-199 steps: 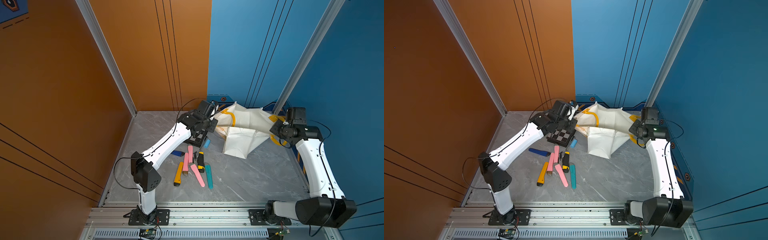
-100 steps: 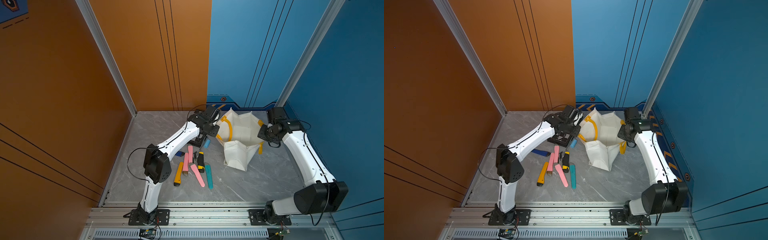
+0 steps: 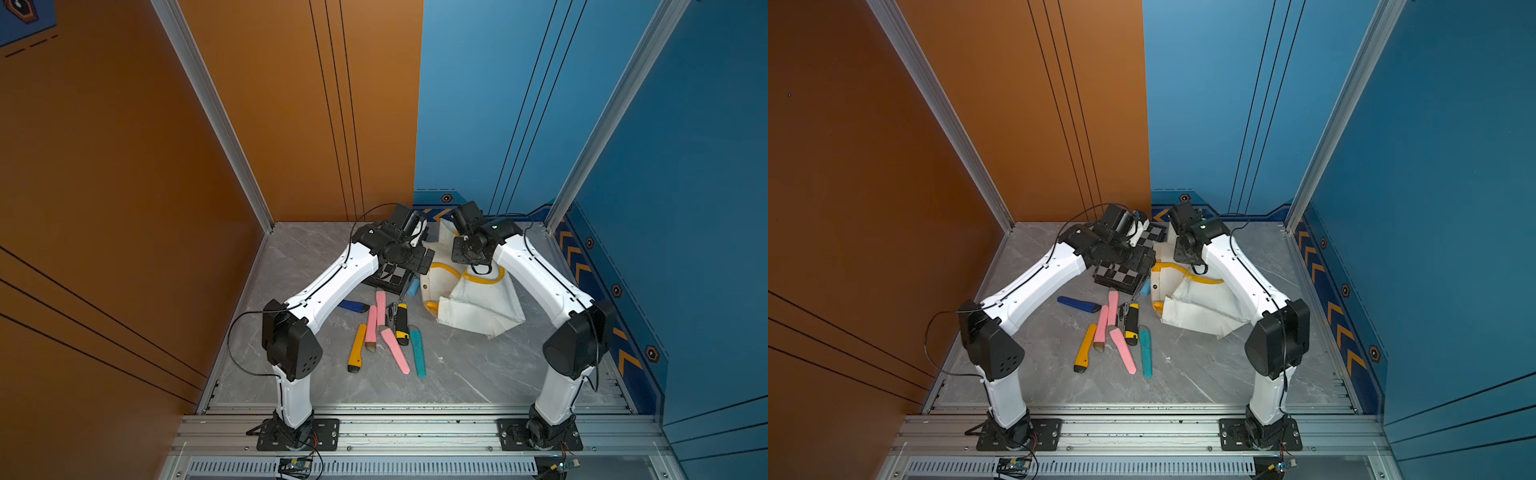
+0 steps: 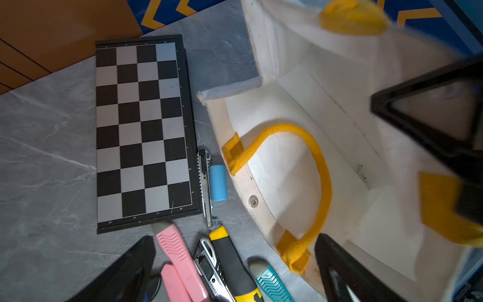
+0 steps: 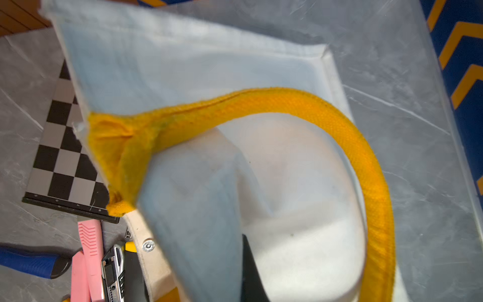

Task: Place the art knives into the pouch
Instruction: Open the pouch at the center of the board.

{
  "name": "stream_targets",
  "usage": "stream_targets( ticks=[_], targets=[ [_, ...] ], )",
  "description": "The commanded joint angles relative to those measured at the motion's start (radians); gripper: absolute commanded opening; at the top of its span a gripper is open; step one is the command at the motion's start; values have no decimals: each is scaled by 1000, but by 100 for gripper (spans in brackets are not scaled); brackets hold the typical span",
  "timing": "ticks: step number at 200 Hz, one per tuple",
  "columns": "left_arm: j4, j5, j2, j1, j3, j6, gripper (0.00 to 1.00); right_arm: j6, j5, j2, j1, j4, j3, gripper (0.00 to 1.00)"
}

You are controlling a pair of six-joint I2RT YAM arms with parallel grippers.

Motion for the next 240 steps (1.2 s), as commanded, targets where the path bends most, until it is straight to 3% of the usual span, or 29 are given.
stream_targets(
  ticks=[1,35,43,60,92,167,221,240],
  targets=[
    [-26,15,1,-6,-85,2,99,61,64,1,-10,-32,27,0],
    [-25,86,47,-67,-167,8,88,114,30,-15,-48,-31,-12,0],
    [-25,96,67,-70,-182,19,78,118,21,-17,-53,-29,-24,0],
    [-17,145,110,-79,-189,52,68,120,5,-25,-69,-28,-46,0],
    [39,176,194,-97,-164,90,73,104,-17,-59,-83,-20,-107,0],
    [143,286,348,-75,-2,30,76,113,-57,-157,-110,33,-230,0],
    [188,381,343,-97,-59,1,74,139,-154,-172,-176,67,-243,0],
    [193,378,359,-120,-72,-3,69,139,-180,-170,-193,74,-256,0]
  ],
)
